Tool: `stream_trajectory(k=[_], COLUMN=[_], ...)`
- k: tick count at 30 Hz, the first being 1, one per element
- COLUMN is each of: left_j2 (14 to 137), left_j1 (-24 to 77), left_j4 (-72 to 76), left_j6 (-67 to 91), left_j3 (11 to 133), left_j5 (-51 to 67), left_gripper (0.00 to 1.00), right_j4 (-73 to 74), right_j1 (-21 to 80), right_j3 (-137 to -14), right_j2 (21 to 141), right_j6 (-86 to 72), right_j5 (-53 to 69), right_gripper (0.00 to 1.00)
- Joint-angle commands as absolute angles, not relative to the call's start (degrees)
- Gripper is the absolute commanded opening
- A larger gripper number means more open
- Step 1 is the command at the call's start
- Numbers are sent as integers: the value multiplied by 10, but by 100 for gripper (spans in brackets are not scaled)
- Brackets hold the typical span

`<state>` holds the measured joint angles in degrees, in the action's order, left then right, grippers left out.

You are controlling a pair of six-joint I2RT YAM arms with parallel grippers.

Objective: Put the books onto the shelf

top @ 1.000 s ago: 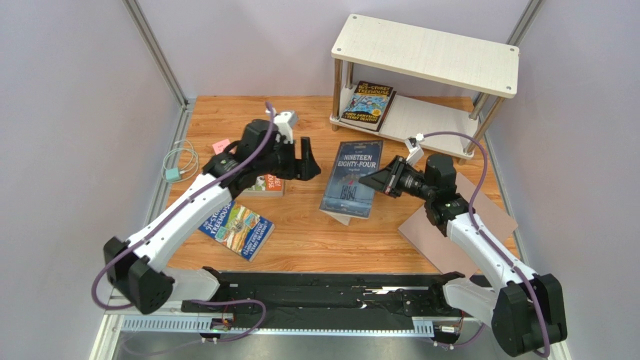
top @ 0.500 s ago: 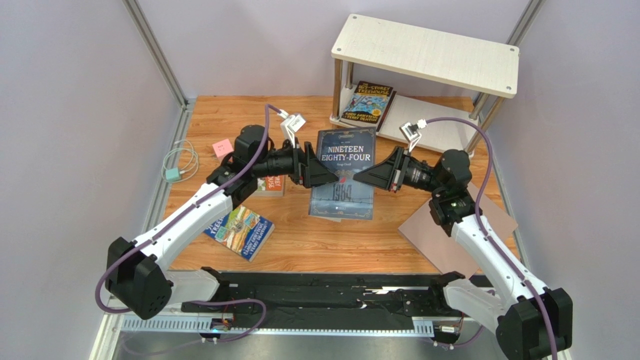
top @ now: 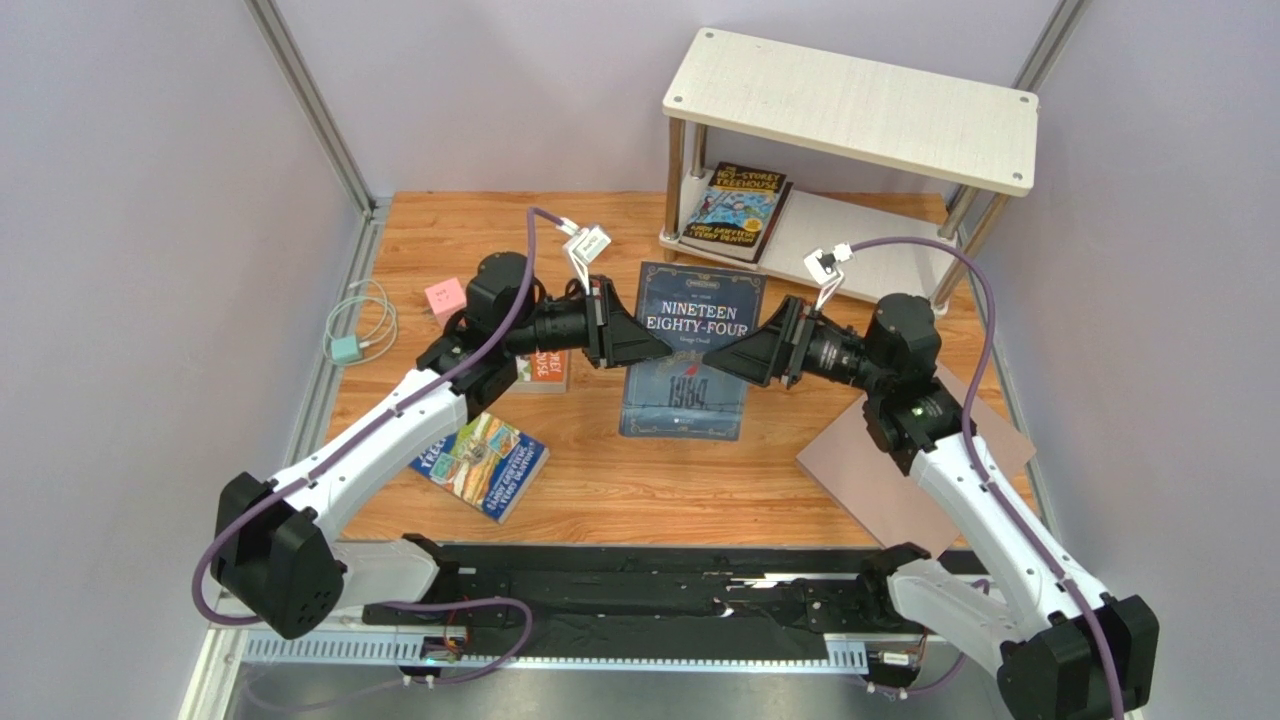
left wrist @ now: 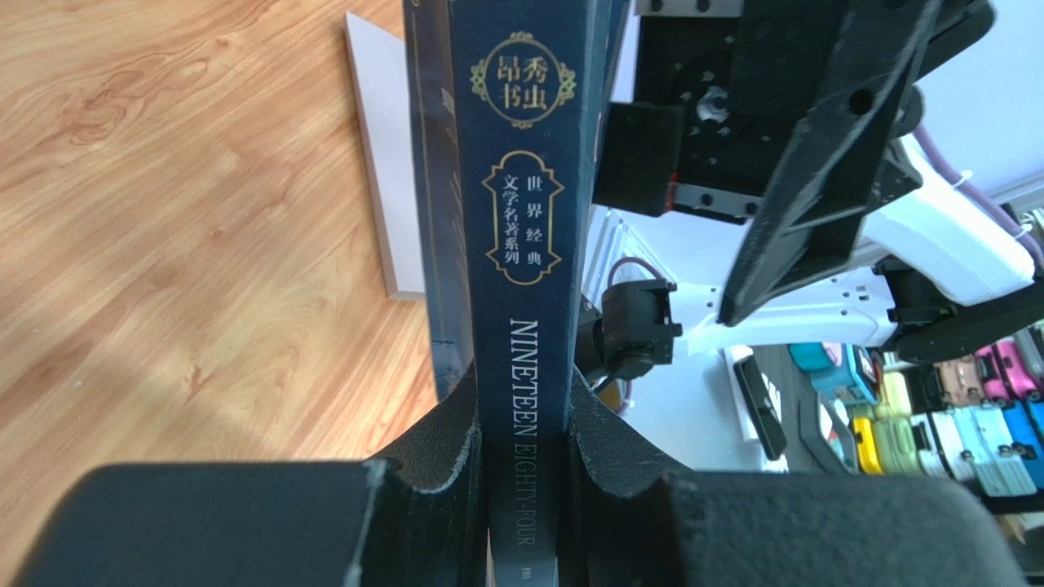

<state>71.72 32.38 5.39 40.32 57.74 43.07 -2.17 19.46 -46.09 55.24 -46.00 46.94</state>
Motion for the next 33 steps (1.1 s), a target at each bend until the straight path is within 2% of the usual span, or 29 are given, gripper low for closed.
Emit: stream_trajectory(k=[1,8,14,20,22,23,24,25,27,28,29,31,33], left_j2=[714,729,753,788,809,817,827,831,838,838,838,837,827], left_j1=[320,315,314,314,313,313,313,313,313,313,313,313,313], left_j4=[127,161,240,300,320,322,322,321,304,296,288,231,112], left_j6=[416,446,492,518,531,533,532,529,522,512,508,480,431], left_j3=[627,654,650,635,637,639,641,640,638,637,638,655,690], left_j5=[451,480,497,485,490,494,494,491,476,457,447,413,376], left_gripper=[0,0,0,0,0,0,0,0,0,1,8,35,65], right_j4=[-66,-76,-219,-211,-204,-205,-201,-197,-176,-172,-157,-122,-75], right_j1=[197,198,197,198,198,198,197,198,198,196,198,196,195], right_j3=[-405,-354,-292,-304,-304,-303,-302,-303,-309,-315,-320,-339,-352], right_j2=[541,524,525,525,513,510,506,503,502,504,512,519,530], right_j6=[-466,-452,-525,-533,-532,-533,-533,-533,-531,-525,-519,-493,-478], right_j5=[442,425,439,445,433,431,420,414,403,401,399,376,341], right_gripper=[100,100,100,98,90,83,53,32,5,2,0,0,0])
